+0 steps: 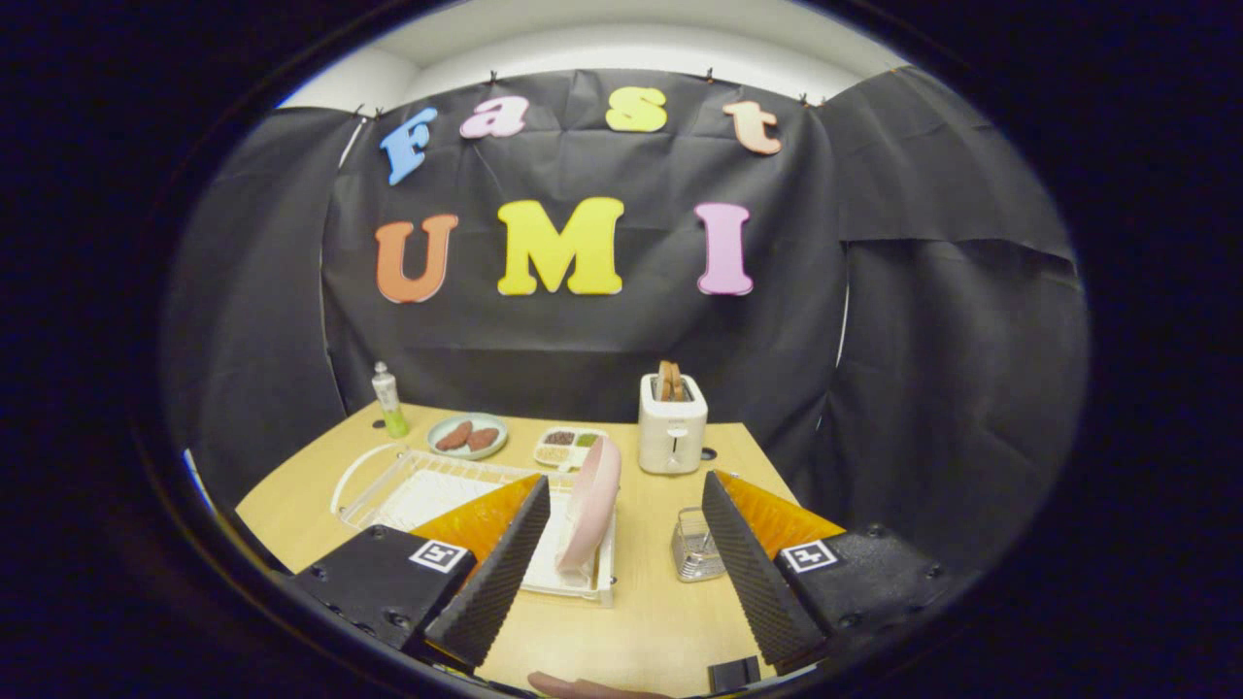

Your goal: Take the plate from the dish rack, then take the spoon from the basket and place it into the plate.

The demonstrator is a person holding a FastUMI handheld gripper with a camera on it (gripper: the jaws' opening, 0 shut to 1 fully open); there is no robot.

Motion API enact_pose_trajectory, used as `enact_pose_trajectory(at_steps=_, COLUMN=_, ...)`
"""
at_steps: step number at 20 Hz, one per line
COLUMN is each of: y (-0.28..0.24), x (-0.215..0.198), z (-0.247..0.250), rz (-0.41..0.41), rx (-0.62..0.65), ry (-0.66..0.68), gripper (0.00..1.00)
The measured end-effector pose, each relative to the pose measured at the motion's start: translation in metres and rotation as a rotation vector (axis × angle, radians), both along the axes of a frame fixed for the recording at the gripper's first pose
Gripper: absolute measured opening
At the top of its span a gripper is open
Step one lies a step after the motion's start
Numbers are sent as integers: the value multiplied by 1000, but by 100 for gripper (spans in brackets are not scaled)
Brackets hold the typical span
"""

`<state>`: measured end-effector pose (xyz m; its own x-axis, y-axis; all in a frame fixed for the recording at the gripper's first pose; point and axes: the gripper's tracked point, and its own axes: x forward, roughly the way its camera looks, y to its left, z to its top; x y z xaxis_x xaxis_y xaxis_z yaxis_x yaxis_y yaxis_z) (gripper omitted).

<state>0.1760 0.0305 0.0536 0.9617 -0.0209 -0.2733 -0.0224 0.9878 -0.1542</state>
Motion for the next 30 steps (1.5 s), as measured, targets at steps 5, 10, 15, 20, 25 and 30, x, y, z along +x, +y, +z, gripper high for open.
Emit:
enact_pose_trajectory(at_steps=5, y=3, x=74, z=-19, rz=-59, rx=-67, ry=272, gripper=100)
enact_pose_trajectory(at_steps=10, y=8, x=115, z=-36, rz=-111, rx=-95, ry=497, gripper=100)
enact_pose_trajectory(at_steps=15, y=11, x=148, z=-53, rz=-126, rx=-29, ry=667, gripper=96)
enact_pose_trajectory(at_steps=20, y=15, x=157, z=-53, rz=-146, rx=-48, ry=743, gripper=77)
enact_pose_trajectory(at_steps=25, y=19, x=151, z=-68, rz=-225, rx=-167, ry=789, gripper=49)
enact_pose_trajectory(at_steps=30, y=34, x=149, z=-46, rz=-303, rx=-256, ry=680, gripper=27)
